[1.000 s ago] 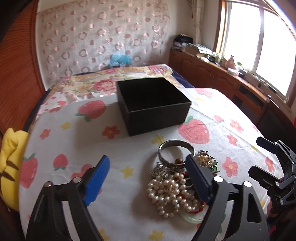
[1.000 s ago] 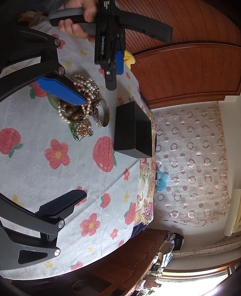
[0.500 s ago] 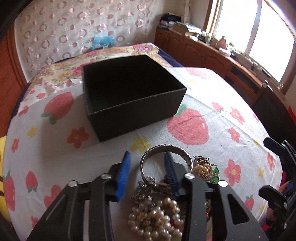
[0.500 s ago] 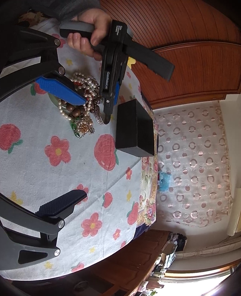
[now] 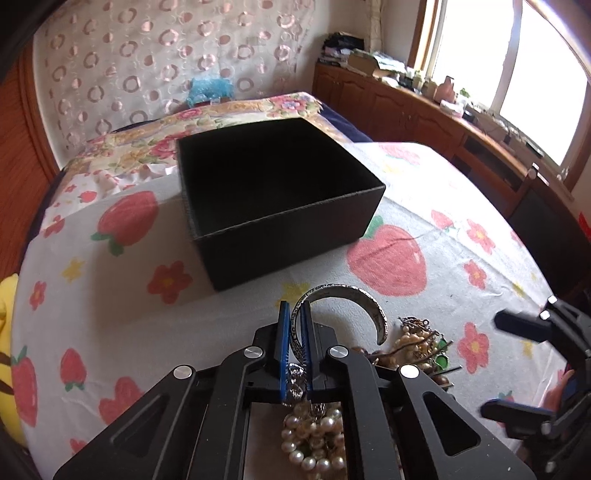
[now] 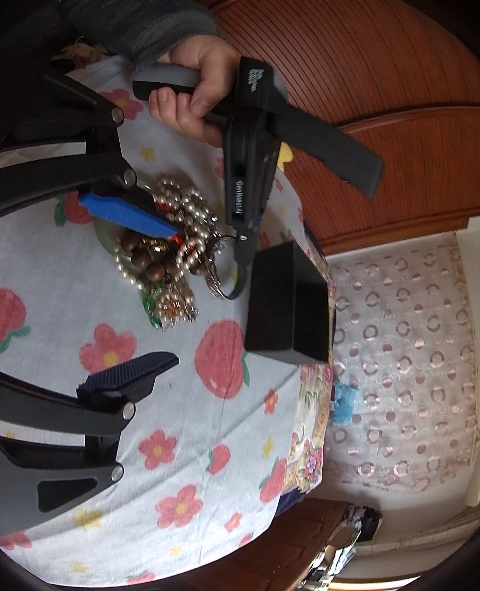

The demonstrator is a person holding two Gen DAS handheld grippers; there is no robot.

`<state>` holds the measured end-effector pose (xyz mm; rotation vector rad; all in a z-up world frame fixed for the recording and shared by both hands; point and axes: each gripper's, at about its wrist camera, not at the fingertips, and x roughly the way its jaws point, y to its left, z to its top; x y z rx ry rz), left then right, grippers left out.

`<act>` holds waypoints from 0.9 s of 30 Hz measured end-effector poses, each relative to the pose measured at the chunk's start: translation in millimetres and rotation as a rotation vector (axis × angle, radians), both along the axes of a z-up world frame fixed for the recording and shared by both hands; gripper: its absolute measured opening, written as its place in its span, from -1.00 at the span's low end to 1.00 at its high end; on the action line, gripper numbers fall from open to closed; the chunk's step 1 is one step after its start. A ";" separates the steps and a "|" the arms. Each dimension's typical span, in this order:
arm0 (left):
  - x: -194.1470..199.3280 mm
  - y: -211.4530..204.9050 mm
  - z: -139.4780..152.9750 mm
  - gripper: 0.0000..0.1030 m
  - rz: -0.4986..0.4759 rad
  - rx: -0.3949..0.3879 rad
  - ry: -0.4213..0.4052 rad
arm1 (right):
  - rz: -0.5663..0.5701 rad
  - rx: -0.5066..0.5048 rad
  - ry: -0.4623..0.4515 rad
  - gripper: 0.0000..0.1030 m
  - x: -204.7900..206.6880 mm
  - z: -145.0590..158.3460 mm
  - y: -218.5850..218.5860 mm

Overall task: Organize jewelry
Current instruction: 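Move the left tool toward the silver cuff bangle on the pile, then grasp the silver cuff bangle with the left tool while the right tool grasps the pearl necklace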

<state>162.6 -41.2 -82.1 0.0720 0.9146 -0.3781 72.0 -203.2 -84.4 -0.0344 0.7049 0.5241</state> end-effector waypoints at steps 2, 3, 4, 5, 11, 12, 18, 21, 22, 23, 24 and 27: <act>-6.6 6.5 4.7 -0.91 0.020 -0.012 -0.026 | 0.022 -0.002 0.008 0.08 -0.7 -0.3 4.5; -8.9 7.9 6.5 -0.91 0.026 -0.016 -0.035 | 0.033 -0.005 0.011 0.04 -1.2 -0.3 8.1; -12.7 11.2 9.7 -0.91 0.037 -0.025 -0.049 | 0.044 -0.011 0.016 0.01 -0.9 0.0 12.1; -16.5 14.6 12.8 -0.91 0.048 -0.034 -0.062 | 0.054 -0.014 0.018 -0.07 -1.4 0.0 14.8; -38.9 35.6 28.9 -0.91 0.114 -0.055 -0.137 | 0.111 -0.030 0.024 -0.13 -3.5 2.4 35.5; -43.1 40.7 30.5 -0.91 0.125 -0.062 -0.145 | 0.121 -0.030 0.024 -0.13 -3.2 3.5 38.8; -70.3 70.7 38.1 -0.91 0.200 -0.065 -0.194 | 0.170 -0.059 -0.008 -0.15 -0.2 17.4 62.8; -80.5 87.1 37.0 -0.90 0.236 -0.078 -0.192 | 0.171 -0.089 -0.040 -0.15 -1.9 24.6 73.1; -83.7 92.2 35.8 -0.90 0.245 -0.078 -0.190 | 0.172 -0.089 -0.041 -0.15 -2.3 25.9 74.9; -86.4 96.0 34.6 -0.90 0.253 -0.076 -0.189 | 0.173 -0.085 -0.041 -0.15 -4.5 26.1 74.8; -88.5 98.6 33.7 -0.90 0.258 -0.075 -0.188 | 0.178 -0.083 -0.038 -0.15 -4.8 26.4 76.9; -96.0 104.4 29.7 -0.90 0.267 -0.066 -0.188 | 0.200 -0.101 -0.031 -0.15 -3.6 24.4 86.5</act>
